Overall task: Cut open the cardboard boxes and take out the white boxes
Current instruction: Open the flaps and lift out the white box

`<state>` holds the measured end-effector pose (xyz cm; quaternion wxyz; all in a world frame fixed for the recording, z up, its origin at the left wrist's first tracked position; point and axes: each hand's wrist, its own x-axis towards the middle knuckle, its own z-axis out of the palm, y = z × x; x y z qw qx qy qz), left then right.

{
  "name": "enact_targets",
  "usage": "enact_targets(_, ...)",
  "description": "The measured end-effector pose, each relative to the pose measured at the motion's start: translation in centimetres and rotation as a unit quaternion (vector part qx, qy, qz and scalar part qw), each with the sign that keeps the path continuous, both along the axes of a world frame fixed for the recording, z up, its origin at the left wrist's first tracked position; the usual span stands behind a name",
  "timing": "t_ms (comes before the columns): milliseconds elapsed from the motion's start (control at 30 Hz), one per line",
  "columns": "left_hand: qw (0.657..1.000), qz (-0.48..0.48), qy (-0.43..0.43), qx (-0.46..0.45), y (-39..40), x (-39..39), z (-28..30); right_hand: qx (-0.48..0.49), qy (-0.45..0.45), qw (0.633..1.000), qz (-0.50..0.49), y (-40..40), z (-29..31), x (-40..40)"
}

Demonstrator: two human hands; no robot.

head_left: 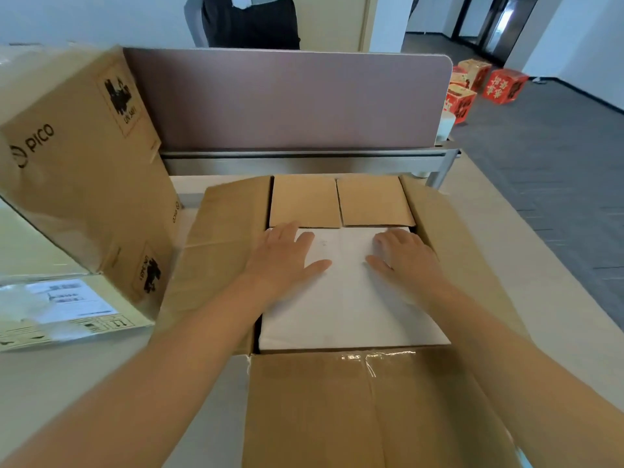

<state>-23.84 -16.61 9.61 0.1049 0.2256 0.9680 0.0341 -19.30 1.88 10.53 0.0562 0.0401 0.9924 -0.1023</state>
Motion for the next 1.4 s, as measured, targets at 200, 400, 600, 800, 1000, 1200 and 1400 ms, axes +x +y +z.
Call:
enact_targets(200,0.999,-0.024,0.046,-0.004,-0.3,-0.8,-0.7,-0.024,0.032,0.999,-0.010,0.3,-1.1,-0.4)
enact_targets(400,0.997,-0.025,0.035,-0.058,-0.7,-1.3,-0.4,0.008,0.062,0.998,0.002,0.3,-0.7,-1.3)
enact_targets(600,0.995,-0.046,0.061,-0.069,-1.3,-1.5,-0.3,-0.020,0.081,0.996,0.003,0.1,0.1,-2.4)
enact_targets(800,0.987,-0.045,0.098,-0.121,-1.2,-1.6,-0.3,-0.030,0.098,0.995,0.008,0.3,0.3,-3.0)
enact_targets(1000,0.972,-0.002,0.232,-0.046,-0.9,-3.1,1.0,-0.013,0.119,0.993,0.024,1.2,0.9,-4.5)
enact_targets(1200,0.966,0.087,0.240,0.033,1.4,-7.1,2.7,0.003,0.126,0.992,0.021,2.5,1.8,-7.9)
enact_targets(1400,0.976,0.117,0.184,0.027,3.7,-11.2,1.5,0.005,0.065,0.998,0.013,4.0,0.8,-11.9)
